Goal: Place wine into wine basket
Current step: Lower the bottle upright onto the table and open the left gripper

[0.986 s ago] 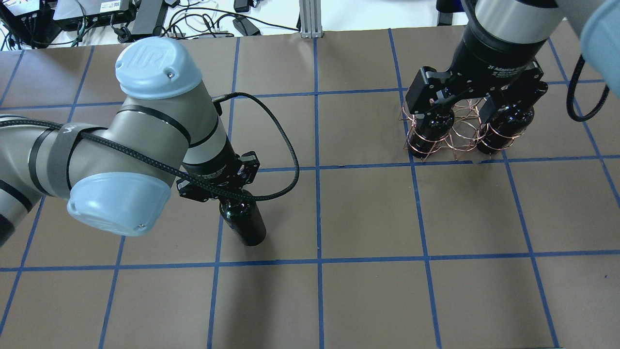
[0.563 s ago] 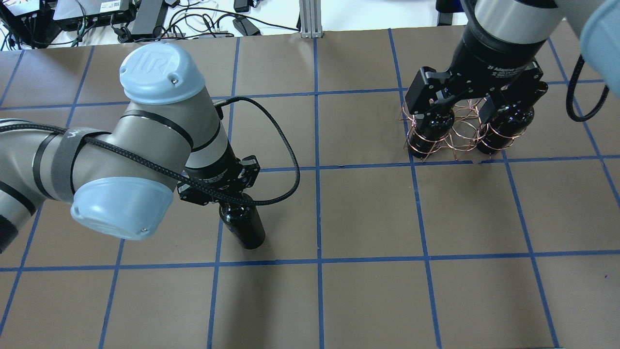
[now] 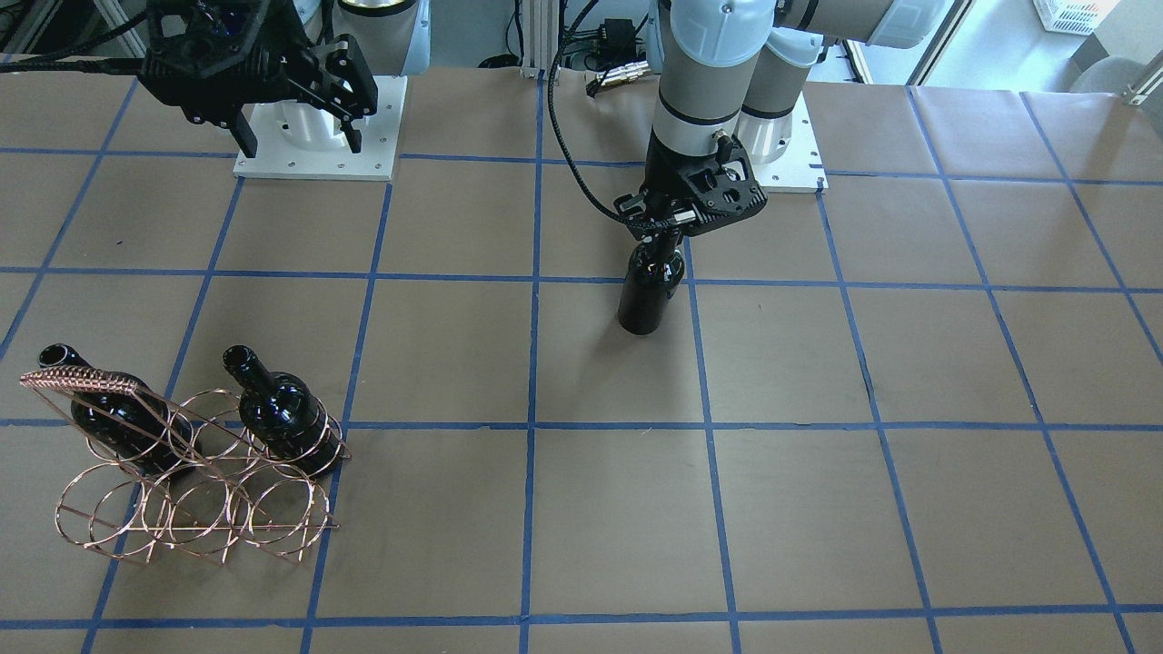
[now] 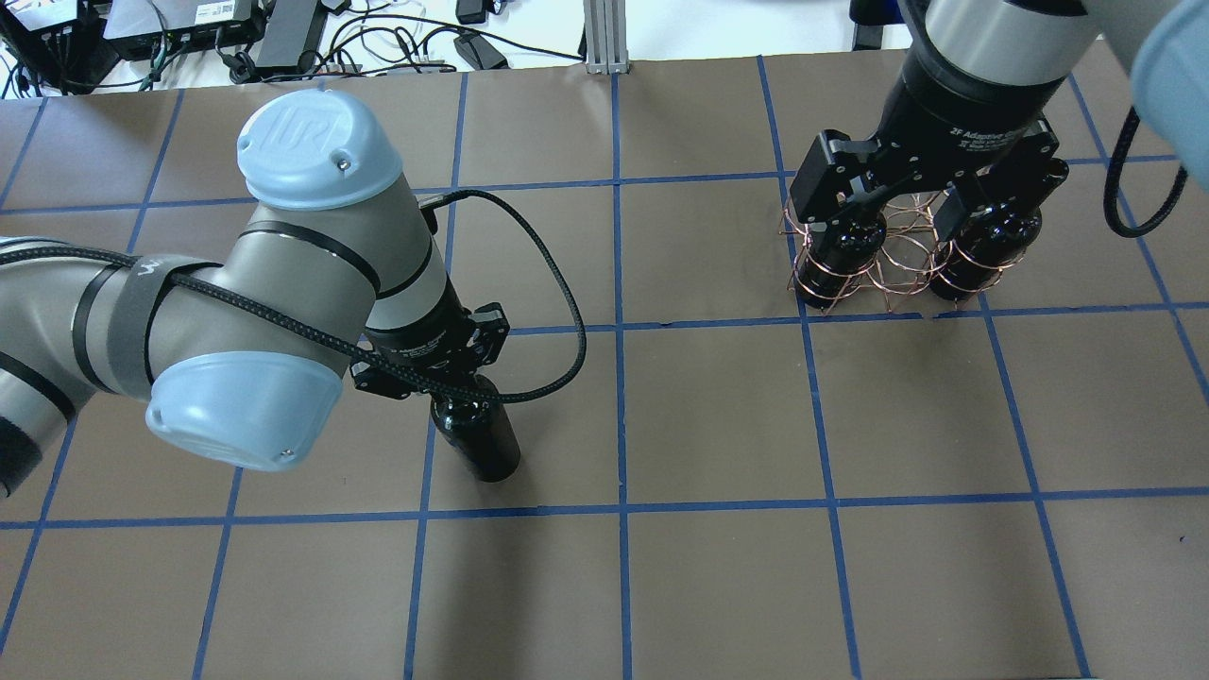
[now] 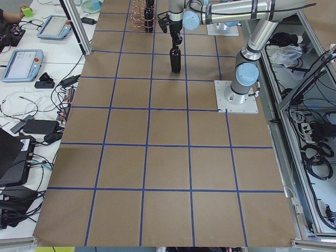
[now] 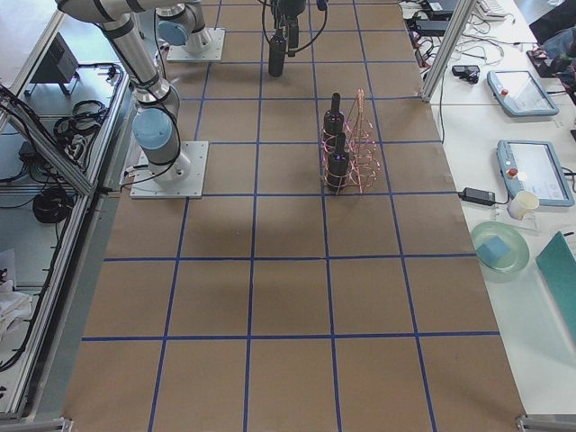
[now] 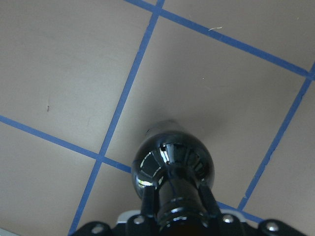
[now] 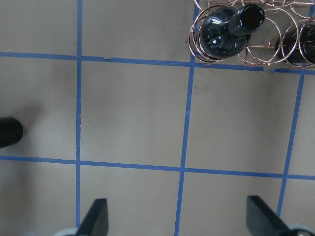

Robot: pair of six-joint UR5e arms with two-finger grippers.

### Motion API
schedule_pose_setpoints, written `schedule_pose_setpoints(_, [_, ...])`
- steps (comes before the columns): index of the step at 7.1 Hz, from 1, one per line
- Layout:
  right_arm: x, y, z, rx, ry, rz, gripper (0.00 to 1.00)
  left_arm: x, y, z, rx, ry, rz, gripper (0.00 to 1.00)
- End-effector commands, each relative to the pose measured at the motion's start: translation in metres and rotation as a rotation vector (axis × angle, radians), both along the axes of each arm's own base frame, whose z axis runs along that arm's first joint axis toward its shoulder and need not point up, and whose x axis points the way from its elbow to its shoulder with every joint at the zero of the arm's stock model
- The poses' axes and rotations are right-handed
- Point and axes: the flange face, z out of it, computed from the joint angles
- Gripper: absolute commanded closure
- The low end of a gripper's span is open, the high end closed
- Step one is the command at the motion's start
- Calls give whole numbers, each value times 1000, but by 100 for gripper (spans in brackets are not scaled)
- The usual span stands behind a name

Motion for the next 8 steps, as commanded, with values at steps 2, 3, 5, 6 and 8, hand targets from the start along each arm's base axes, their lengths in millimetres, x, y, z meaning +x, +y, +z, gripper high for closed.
schedule_pose_setpoints(2, [1, 0, 0, 0, -5, -1, 0, -2, 5, -4, 29, -8, 2, 100])
schedule_pose_setpoints(3, [0, 1, 1, -1, 0, -1, 0, -5, 8, -3, 30, -8, -6, 87])
schedule_pose_setpoints(5, [0, 1, 1, -1, -2, 0, 0, -5, 8, -4, 34, -11, -8, 46])
schedule_pose_setpoints(6, [0, 1, 1, -1, -2, 2, 0, -5, 8, -4, 34, -12, -8, 44])
schedule_pose_setpoints(8, [1, 1, 1, -1, -11, -3, 0, -5, 7, -2, 29, -14, -13, 35])
